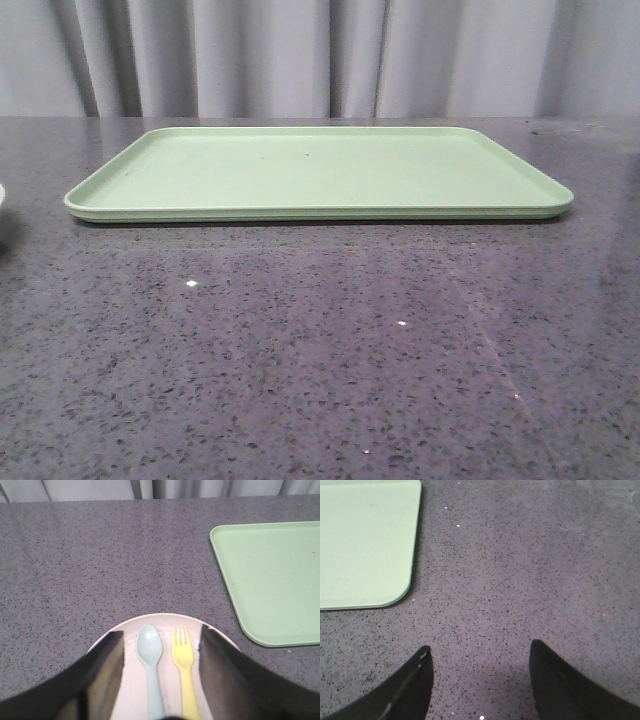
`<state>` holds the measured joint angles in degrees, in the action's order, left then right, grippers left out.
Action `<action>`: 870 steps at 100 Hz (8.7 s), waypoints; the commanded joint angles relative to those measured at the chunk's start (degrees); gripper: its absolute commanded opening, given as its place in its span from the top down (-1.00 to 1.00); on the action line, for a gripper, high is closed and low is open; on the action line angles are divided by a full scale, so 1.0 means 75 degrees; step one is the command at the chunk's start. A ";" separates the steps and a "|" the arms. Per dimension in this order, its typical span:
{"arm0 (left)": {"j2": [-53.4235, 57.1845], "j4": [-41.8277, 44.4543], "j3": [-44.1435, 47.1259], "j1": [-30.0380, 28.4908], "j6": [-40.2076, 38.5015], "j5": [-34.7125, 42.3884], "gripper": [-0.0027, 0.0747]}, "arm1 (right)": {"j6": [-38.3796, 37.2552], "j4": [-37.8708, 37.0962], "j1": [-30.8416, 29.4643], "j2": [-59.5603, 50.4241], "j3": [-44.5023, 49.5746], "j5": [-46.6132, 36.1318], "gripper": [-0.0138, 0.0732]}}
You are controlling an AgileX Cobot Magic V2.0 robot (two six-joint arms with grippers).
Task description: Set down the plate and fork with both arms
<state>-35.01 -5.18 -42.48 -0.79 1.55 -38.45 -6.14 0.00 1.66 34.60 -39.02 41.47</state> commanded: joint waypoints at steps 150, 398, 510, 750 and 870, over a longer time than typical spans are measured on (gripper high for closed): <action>-0.3409 0.1775 -0.1328 -0.1558 -0.1866 -0.0786 -0.47 | 0.0027 0.0000 0.0258 0.0975 -0.1090 -0.0040 -0.33; -0.4016 -0.2776 -0.2673 -0.3152 0.1122 -0.1482 0.98 | 0.0027 0.0000 0.0350 0.0975 -0.1090 0.0067 -0.33; -0.8361 -0.6167 -0.5096 0.1475 0.1574 0.0051 0.98 | 0.0027 0.0000 0.0350 0.0975 -0.1090 0.0075 -0.33; -0.1990 -0.3241 -0.1104 0.1460 0.1544 0.1132 0.15 | 0.0027 0.0238 0.2658 0.5387 -0.5079 0.1247 -0.31; -0.1496 -0.3241 -0.0553 0.1460 0.1544 0.1047 0.15 | -0.2422 0.0611 0.3938 1.0841 -1.0188 0.2687 -0.31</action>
<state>-46.71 -28.33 -45.16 9.95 13.50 -33.63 -22.51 4.19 31.22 119.00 -113.38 64.27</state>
